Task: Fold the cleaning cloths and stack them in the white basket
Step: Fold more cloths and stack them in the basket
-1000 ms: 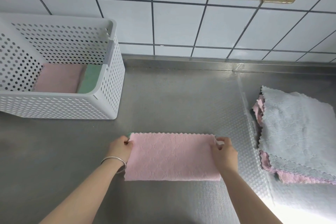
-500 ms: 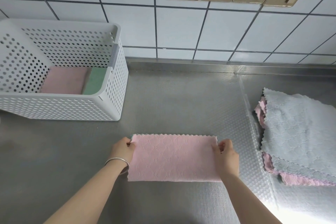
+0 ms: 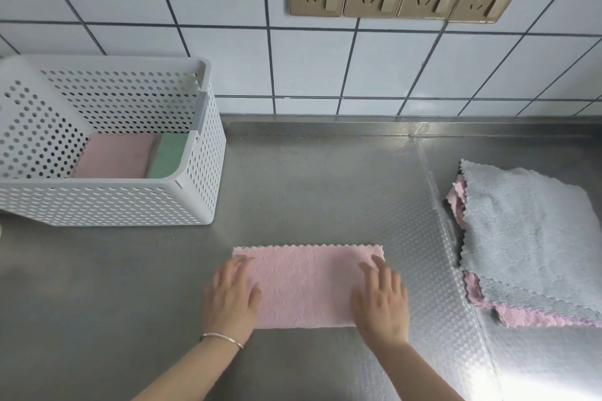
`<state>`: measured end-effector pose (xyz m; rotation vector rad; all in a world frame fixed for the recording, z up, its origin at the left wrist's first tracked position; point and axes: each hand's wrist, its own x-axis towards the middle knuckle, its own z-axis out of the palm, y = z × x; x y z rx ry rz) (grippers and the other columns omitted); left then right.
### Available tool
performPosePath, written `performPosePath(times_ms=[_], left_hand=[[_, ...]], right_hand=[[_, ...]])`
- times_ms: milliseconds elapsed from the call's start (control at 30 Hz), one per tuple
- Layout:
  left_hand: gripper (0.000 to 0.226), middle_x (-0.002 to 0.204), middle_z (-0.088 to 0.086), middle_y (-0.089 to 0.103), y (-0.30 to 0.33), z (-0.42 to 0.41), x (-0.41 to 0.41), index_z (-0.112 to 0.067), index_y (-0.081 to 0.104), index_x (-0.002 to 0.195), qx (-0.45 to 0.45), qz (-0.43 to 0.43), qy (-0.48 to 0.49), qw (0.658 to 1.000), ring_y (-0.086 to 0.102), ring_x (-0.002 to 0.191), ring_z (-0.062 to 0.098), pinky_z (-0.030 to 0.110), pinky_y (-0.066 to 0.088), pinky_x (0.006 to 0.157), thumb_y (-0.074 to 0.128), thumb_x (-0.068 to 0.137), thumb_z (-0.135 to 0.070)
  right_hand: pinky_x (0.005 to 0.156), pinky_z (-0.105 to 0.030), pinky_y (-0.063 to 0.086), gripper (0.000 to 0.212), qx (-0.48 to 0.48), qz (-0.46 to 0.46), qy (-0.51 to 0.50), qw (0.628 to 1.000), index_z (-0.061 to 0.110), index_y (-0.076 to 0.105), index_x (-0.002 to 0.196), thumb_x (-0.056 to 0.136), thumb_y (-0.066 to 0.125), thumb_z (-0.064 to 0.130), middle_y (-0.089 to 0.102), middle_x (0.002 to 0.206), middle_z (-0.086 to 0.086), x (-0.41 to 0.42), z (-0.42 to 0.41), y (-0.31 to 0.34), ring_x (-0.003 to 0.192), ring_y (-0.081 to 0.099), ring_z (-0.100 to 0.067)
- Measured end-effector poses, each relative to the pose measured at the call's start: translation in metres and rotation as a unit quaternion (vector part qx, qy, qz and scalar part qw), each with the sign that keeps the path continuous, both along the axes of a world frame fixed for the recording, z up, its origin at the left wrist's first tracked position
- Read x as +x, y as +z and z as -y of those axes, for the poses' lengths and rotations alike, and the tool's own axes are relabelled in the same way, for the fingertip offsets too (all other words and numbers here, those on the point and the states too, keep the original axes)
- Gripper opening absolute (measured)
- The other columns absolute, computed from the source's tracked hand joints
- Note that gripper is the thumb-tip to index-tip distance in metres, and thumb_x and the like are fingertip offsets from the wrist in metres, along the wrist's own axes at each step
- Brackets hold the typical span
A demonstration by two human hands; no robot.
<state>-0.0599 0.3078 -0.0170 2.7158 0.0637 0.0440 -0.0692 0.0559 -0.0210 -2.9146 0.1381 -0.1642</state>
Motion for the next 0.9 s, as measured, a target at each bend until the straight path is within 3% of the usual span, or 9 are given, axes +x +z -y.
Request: performPosePath(times_ms=[67, 133, 233, 300, 467, 600, 667, 767, 900], left_hand=[[0.039, 0.133, -0.005, 0.044, -0.008, 0.014, -0.014, -0.024, 0.048, 0.125, 0.051, -0.02, -0.12, 0.991, 0.043, 0.121, 0.019, 0.041, 0.037, 0.099, 0.033, 0.09, -0.033], [0.049, 0.146, -0.007, 0.032, -0.016, 0.024, -0.02, -0.028, 0.039, 0.134, 0.082, -0.063, -0.153, 0.983, 0.029, 0.136, 0.021, 0.047, 0.019, 0.109, 0.011, 0.097, -0.041], [0.055, 0.152, -0.006, 0.021, -0.027, 0.027, -0.015, -0.028, 0.033, 0.137, 0.134, -0.09, -0.146, 0.976, 0.005, 0.145, 0.02, 0.051, 0.012, 0.11, 0.002, 0.095, -0.046], [0.057, 0.154, -0.006, 0.019, -0.033, 0.024, -0.013, -0.029, 0.032, 0.138, 0.148, -0.1, -0.145, 0.973, -0.003, 0.145, 0.019, 0.051, 0.011, 0.11, 0.002, 0.095, -0.049], [0.059, 0.157, -0.008, -0.001, -0.043, 0.021, -0.015, -0.03, 0.029, 0.141, 0.161, -0.081, -0.151, 0.972, -0.001, 0.145, 0.021, 0.053, 0.013, 0.109, 0.004, 0.094, -0.055], [0.061, 0.156, -0.004, 0.01, -0.043, 0.027, -0.017, -0.029, 0.029, 0.141, 0.171, -0.067, -0.147, 0.972, 0.005, 0.145, 0.025, 0.055, 0.01, 0.111, 0.023, 0.089, -0.059], [0.064, 0.155, -0.003, 0.018, -0.04, 0.033, -0.021, -0.029, 0.032, 0.14, 0.176, -0.059, -0.156, 0.97, 0.013, 0.143, 0.027, 0.056, 0.011, 0.11, 0.031, 0.084, -0.058], [0.064, 0.152, -0.003, 0.027, -0.038, 0.035, -0.027, -0.029, 0.034, 0.139, 0.18, -0.05, -0.161, 0.969, 0.021, 0.141, 0.029, 0.058, 0.014, 0.11, 0.032, 0.082, -0.059], [0.063, 0.152, -0.004, 0.028, -0.041, 0.027, -0.028, -0.034, 0.035, 0.139, 0.176, -0.047, -0.168, 0.969, 0.022, 0.14, 0.028, 0.057, 0.014, 0.109, 0.034, 0.081, -0.06]], right_hand=[[0.105, -0.042, 0.031, 0.047, -0.013, -0.027, 0.058, 0.998, 0.013, 0.05, 0.12, 0.079, 0.037, 0.029, 0.056, 0.129, -0.011, -0.013, -0.017, -0.007, 0.123, 0.044, -0.03], [0.112, -0.039, 0.011, 0.047, -0.017, -0.057, 0.075, 0.995, 0.016, 0.044, 0.131, 0.092, 0.026, 0.033, 0.045, 0.142, -0.01, -0.02, -0.028, -0.017, 0.142, 0.016, -0.025], [0.113, -0.039, 0.009, 0.057, 0.0, -0.101, 0.049, 0.994, 0.016, 0.032, 0.139, 0.099, 0.004, 0.043, 0.034, 0.149, -0.01, -0.023, -0.035, -0.026, 0.145, -0.007, -0.017], [0.113, -0.039, 0.009, 0.06, -0.009, -0.111, 0.039, 0.993, 0.013, 0.03, 0.141, 0.098, 0.004, 0.047, 0.033, 0.149, -0.01, -0.025, -0.037, -0.028, 0.145, -0.007, -0.016], [0.111, -0.044, 0.012, 0.063, -0.031, -0.134, 0.022, 0.99, 0.011, 0.025, 0.143, 0.097, 0.007, 0.051, 0.029, 0.151, -0.01, -0.03, -0.037, -0.031, 0.145, -0.005, -0.018], [0.112, -0.044, 0.009, 0.065, -0.027, -0.133, 0.037, 0.99, 0.012, 0.028, 0.143, 0.097, 0.009, 0.053, 0.026, 0.152, -0.009, -0.031, -0.048, -0.029, 0.145, -0.005, -0.02], [0.11, -0.045, 0.013, 0.064, -0.022, -0.142, 0.071, 0.987, 0.016, 0.029, 0.144, 0.097, 0.009, 0.053, 0.027, 0.153, -0.007, -0.032, -0.055, -0.028, 0.145, 0.004, -0.022], [0.108, -0.047, 0.016, 0.062, -0.022, -0.153, 0.088, 0.984, 0.022, 0.027, 0.146, 0.096, 0.011, 0.055, 0.024, 0.154, -0.002, -0.033, -0.053, -0.029, 0.142, 0.016, -0.024], [0.111, -0.044, 0.01, 0.061, -0.024, -0.146, 0.076, 0.986, 0.026, 0.026, 0.147, 0.094, 0.023, 0.054, 0.021, 0.155, 0.0, -0.041, -0.036, -0.032, 0.143, 0.014, -0.021]])
